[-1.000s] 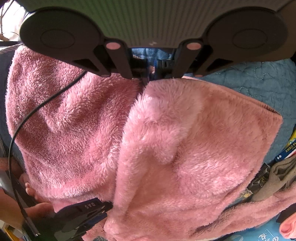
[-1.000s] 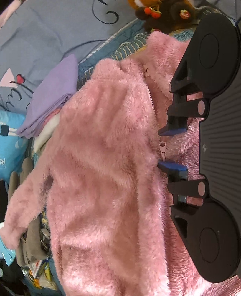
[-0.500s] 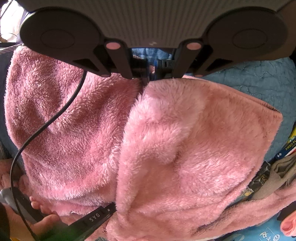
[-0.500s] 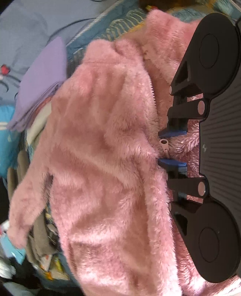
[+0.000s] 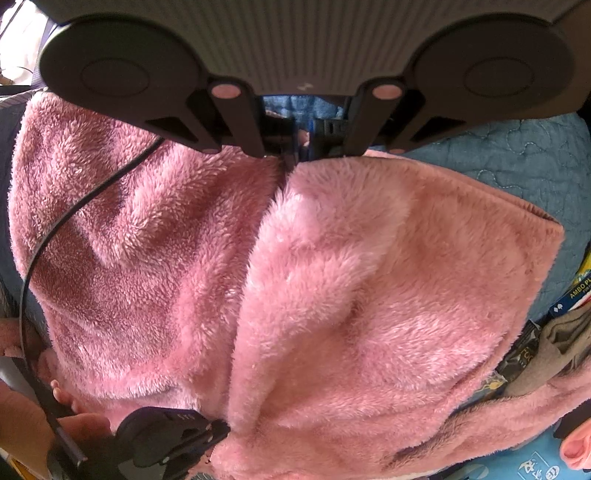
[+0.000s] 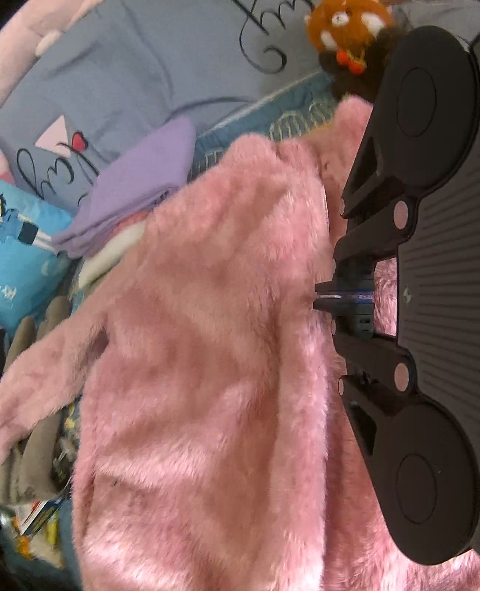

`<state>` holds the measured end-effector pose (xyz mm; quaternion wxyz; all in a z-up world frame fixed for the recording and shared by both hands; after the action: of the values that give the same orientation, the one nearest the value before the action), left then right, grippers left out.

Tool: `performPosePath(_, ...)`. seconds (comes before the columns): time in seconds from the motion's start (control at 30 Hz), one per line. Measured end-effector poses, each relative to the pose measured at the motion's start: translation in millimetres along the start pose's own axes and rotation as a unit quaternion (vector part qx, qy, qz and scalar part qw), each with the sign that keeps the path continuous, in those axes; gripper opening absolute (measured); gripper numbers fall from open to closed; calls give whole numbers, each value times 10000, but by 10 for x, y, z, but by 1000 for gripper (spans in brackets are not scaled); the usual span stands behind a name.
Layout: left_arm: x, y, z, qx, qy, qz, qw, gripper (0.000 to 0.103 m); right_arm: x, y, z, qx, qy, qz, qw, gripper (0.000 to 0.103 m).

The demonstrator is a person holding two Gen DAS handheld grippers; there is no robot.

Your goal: Fold clothes

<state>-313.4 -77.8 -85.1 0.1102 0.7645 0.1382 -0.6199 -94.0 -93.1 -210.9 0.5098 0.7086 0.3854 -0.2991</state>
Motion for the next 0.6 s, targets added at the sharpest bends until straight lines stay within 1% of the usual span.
performPosePath(0.2,-77,-9,-60,4,3,-16,10000,5,61,23,21,58,-6,165,9998,1)
performPosePath(0.43,-173,-15,-135,16,13,-36,10000,5,150,-8,9,-202,-54,491,9986,2)
performPosePath(0.6,-245,-34,-177,19,15,-34,10000,5,237,-66,-39,-456,-102,769,9959,5)
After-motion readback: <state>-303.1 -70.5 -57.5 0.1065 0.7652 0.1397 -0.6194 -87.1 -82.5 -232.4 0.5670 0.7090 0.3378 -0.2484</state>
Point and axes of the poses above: each gripper's, at about its wrist camera, not at the fingertips, and x roughly the way its jaws point, y to its right, z to its underside, the point moved 1 cm from there along x, roughly the way its jaws point, and after that the axes turned 9 degrees about -y, right-handed, at the moved point
